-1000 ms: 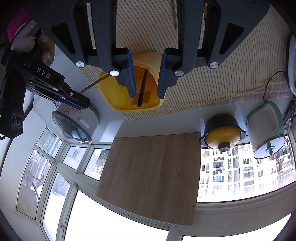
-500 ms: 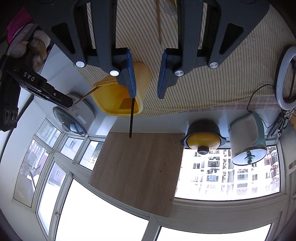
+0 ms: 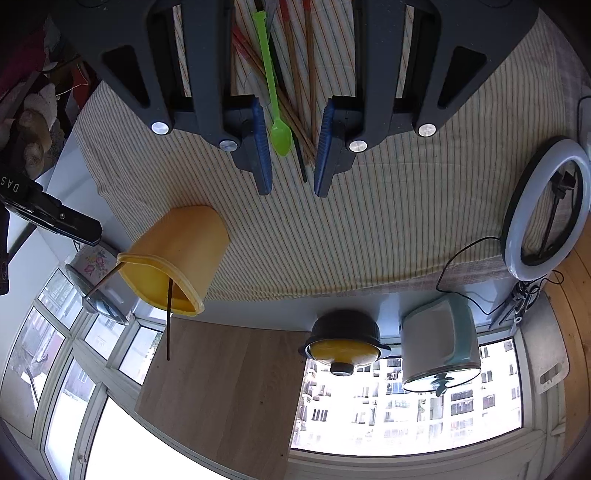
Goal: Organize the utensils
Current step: 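Grasp the green spoon with the left tool while the right tool grasps a wooden chopstick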
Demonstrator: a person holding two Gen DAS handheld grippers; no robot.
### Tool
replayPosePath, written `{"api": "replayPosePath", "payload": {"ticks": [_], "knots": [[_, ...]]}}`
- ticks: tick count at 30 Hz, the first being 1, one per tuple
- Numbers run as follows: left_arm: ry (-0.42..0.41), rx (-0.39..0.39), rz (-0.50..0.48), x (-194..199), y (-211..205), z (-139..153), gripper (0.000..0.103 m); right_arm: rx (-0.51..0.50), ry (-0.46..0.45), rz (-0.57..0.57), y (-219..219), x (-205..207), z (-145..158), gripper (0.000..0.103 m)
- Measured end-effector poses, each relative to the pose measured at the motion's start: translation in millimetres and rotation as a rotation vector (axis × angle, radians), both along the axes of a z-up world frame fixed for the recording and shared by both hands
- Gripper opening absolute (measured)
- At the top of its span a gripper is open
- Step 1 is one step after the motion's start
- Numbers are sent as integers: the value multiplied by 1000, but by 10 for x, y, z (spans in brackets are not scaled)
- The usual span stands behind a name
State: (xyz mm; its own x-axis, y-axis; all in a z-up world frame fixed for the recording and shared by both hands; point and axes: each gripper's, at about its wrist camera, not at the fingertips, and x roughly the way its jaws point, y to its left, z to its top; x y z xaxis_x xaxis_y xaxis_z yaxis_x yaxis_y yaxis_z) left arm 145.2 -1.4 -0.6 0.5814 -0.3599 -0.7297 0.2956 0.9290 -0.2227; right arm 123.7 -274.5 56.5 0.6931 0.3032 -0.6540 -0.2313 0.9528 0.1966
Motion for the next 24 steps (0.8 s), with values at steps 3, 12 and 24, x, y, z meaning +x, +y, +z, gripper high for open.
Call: {"api": "replayPosePath", "payload": {"ticks": [3,12,24], "knots": [[49,0,-3,-35,71,-174,22,5,60,17,72,38,-199,42],[143,4,-19,-167,121,-529,22,5,246,48,294,200,-802,42],[234,-35,-104,-273,-79,-768,22,63,444,36,434,423,-1370,32]]}}
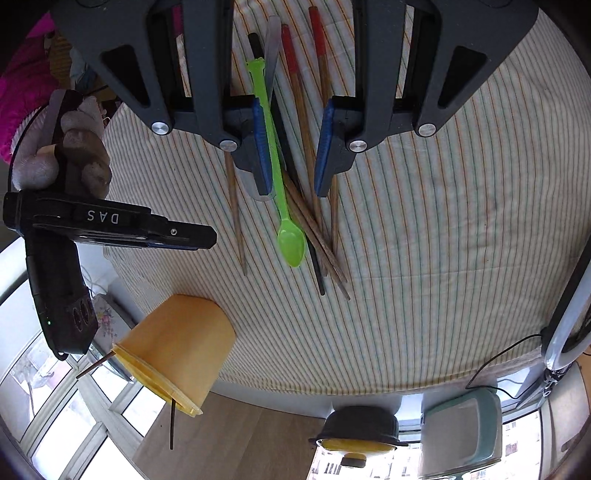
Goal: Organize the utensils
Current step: 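Grasp the green spoon with the left tool while the right tool grasps a wooden chopstick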
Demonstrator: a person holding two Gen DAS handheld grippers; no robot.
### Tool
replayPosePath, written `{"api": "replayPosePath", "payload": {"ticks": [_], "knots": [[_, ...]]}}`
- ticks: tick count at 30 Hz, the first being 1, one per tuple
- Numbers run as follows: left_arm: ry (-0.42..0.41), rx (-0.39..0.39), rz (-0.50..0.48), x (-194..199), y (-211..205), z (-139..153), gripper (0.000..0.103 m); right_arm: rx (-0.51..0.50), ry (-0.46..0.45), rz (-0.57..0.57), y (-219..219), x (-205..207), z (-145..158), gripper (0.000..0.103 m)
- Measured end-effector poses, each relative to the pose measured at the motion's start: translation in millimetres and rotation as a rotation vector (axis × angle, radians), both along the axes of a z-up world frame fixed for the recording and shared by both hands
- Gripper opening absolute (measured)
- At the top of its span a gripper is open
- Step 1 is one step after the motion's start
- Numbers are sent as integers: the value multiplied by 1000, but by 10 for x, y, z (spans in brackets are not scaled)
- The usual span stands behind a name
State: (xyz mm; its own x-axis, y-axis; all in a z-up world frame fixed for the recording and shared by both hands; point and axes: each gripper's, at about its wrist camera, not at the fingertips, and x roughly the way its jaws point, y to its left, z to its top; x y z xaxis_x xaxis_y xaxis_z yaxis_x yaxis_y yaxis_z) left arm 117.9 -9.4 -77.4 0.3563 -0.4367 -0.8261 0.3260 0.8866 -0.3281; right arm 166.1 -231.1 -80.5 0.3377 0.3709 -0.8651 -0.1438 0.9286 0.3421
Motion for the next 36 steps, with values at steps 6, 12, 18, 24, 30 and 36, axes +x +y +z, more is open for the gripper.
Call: {"api": "replayPosePath", "payload": {"ticks": [6,12,18,24,30,36], "knots": [[28,-9,-11,30,-64,-89,22,-25,51,-9,121,97,-127,23],[65,-25,-8,100,-110,-195,17,-53,76,0,238,155,-192,20],[91,-32,-18,150,-169,-258,17,-70,88,5,274,183,-209,20],[107,-9,-24,191,-201,-308,17,-58,106,-8,254,218,-222,19],[113,21,-31,228,-281,-358,17,-87,107,2,308,236,-221,19],[101,29,-35,263,-322,-359,13,-113,112,12,352,273,-220,19]]}}
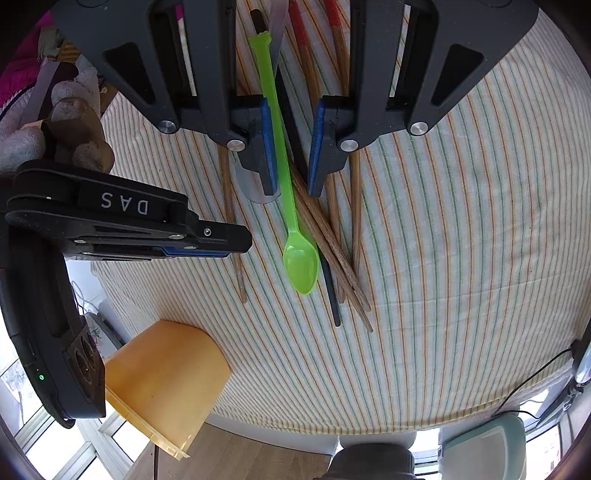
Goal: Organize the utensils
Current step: 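Grasp the green spoon with the left tool while the right tool grasps a wooden chopstick, then carry the green spoon and wooden chopstick over the yellow container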
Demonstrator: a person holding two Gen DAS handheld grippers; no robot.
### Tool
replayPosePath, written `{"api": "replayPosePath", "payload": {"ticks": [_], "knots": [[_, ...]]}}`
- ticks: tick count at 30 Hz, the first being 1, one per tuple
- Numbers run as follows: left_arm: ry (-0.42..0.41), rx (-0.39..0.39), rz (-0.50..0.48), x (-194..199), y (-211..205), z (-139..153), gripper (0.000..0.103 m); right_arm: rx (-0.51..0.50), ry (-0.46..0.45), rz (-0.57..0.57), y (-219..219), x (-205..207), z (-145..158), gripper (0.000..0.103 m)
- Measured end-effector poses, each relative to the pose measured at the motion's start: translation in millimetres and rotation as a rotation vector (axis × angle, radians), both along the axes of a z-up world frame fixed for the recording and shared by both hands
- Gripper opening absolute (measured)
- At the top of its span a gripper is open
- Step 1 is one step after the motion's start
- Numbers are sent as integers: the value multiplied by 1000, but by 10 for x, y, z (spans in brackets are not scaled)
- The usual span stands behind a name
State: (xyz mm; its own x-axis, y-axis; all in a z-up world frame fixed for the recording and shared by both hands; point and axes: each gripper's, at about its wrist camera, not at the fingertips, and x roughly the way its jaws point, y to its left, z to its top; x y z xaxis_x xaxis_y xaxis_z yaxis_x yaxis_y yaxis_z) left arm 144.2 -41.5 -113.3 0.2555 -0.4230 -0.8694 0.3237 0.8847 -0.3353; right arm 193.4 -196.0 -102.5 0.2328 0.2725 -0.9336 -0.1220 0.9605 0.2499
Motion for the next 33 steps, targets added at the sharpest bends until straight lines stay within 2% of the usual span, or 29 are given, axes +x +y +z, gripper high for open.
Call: {"api": "replayPosePath", "payload": {"ticks": [3,7,10,13,22,28,33], "knots": [[-12,2,8,23,1,7,6,-28,0,17,50,14,2,19],[-18,-7,16,46,40,-9,4,-75,-5,48,147,29,1,19],[-22,-14,26,47,80,-20,4,-117,-21,76,211,34,-5,10],[-26,-21,32,23,131,-21,4,-130,-31,101,240,44,-7,9],[-42,-46,58,-34,261,67,4,-55,-32,74,130,46,34,4],[-62,-65,70,-38,329,169,4,-12,-83,76,42,-24,218,4],[-78,-88,80,-64,375,260,4,-2,-162,89,-61,-111,413,4]]}}
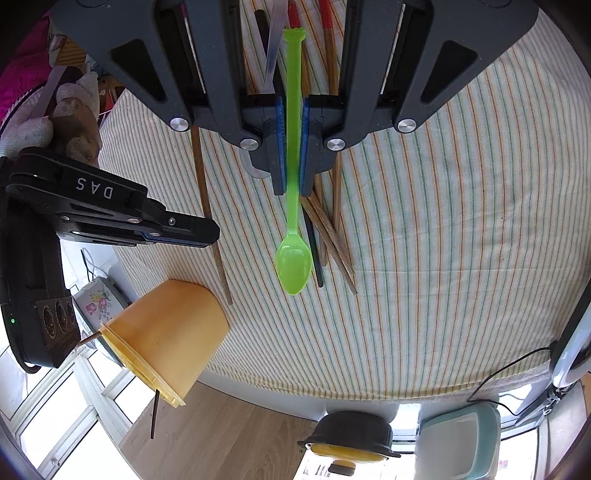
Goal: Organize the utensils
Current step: 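Carry the green spoon and wooden chopstick over the yellow container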
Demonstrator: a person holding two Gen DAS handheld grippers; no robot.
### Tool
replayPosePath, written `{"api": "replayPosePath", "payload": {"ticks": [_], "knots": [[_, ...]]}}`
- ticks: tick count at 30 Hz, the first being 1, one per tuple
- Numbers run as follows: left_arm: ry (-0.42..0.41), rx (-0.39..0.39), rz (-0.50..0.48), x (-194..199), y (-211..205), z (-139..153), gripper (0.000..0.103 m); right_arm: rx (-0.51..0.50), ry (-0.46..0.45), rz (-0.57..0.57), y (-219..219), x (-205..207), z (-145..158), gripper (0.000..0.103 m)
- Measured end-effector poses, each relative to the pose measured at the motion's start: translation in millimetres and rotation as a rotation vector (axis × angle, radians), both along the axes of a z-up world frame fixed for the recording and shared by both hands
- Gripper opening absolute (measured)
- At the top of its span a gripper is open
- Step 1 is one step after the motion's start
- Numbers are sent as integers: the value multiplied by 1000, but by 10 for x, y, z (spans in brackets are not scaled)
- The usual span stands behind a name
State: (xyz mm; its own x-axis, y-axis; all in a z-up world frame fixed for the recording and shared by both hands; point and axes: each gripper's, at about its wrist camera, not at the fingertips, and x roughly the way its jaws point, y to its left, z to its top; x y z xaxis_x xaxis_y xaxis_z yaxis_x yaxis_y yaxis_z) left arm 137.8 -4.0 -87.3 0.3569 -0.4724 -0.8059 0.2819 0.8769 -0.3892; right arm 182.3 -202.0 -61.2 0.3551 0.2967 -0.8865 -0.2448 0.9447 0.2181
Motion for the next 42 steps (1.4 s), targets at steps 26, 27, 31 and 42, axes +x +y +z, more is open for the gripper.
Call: {"api": "replayPosePath", "payload": {"ticks": [26,27,31,42], "knots": [[-188,-106,31,41,-235,698,4,61,-307,12,-301,-557,788,3],[-197,-111,32,52,-254,725,4,66,-314,10,-328,-566,816,3],[-233,-113,26,74,-347,827,4,76,-358,-2,-432,-608,934,3],[-294,-135,15,174,-577,1054,4,74,-496,-44,-613,-614,1228,3]]}}
